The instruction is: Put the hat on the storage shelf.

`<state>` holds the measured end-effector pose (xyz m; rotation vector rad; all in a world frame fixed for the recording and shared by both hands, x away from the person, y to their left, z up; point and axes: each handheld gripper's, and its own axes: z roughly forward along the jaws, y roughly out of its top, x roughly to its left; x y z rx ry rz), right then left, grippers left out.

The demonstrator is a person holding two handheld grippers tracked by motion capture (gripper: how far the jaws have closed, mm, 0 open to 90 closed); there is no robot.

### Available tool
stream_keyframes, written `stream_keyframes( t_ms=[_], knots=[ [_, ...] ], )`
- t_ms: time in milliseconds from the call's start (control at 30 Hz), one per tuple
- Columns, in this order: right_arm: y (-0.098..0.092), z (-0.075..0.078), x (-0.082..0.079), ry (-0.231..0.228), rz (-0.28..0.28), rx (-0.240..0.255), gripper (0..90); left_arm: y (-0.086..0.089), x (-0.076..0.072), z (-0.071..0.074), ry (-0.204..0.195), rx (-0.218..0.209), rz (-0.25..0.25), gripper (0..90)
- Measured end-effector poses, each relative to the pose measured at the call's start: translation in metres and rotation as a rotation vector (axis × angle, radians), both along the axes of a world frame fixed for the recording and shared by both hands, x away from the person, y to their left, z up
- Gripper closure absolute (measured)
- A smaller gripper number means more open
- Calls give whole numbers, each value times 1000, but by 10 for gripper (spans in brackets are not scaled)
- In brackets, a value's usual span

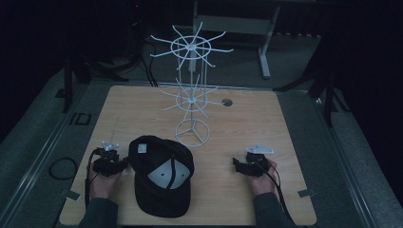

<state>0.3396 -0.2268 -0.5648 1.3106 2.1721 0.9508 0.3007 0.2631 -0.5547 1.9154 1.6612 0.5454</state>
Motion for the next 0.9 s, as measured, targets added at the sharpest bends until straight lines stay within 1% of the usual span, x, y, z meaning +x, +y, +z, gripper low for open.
stream_keyframes(
  t_ms=[67, 100, 167, 200, 233, 300, 367, 400, 433, 567, 633, 667, 733, 767, 867, 900],
  knots=[
    [0, 0, 0, 1, 1, 2, 290, -2, 0, 2, 11, -4, -7, 612],
    [0, 0, -1, 1, 3, 2, 290, -2, 0, 4, 15, -25, -9, 622],
    [0, 0, -1, 1, 7, 2, 290, -1, 0, 7, 15, -42, -12, 658],
    [0, 0, -1, 1, 7, 2, 290, 0, 0, 9, 13, -49, -14, 658],
    [0, 0, -2, 0, 8, 1, 291, 1, -1, 12, 4, -61, -15, 677],
    [-1, 0, -2, -2, 14, -1, 292, 2, -1, 18, -4, -68, -25, 729],
    [-1, 0, -3, -1, 14, 1, 296, 2, -2, 24, -22, -82, -40, 799],
    [-1, 0, -4, -1, 15, 2, 302, 2, -2, 28, -35, -85, -50, 879],
    [-1, 0, -4, -1, 15, 2, 302, 2, -2, 28, -35, -85, -50, 899],
    [-1, 0, -5, -1, 17, 2, 310, 5, -3, 39, -57, -107, -73, 900],
    [-1, 0, -5, -1, 17, 3, 310, 6, -6, 49, -88, -118, -82, 900],
    [-1, 0, -5, -1, 17, 3, 310, 6, -6, 49, -88, -118, -82, 900],
    [-1, 0, -5, -1, 17, 3, 309, 7, -9, 61, -121, -124, -86, 900],
    [-1, 0, -5, -1, 18, 3, 309, 7, -9, 61, -121, -124, -86, 900],
    [-1, 0, -5, -1, 19, 2, 308, 8, -14, 74, -162, -133, -97, 888],
    [-1, 0, -5, -1, 19, 2, 308, 8, -14, 74, -162, -133, -97, 882]
  ],
)
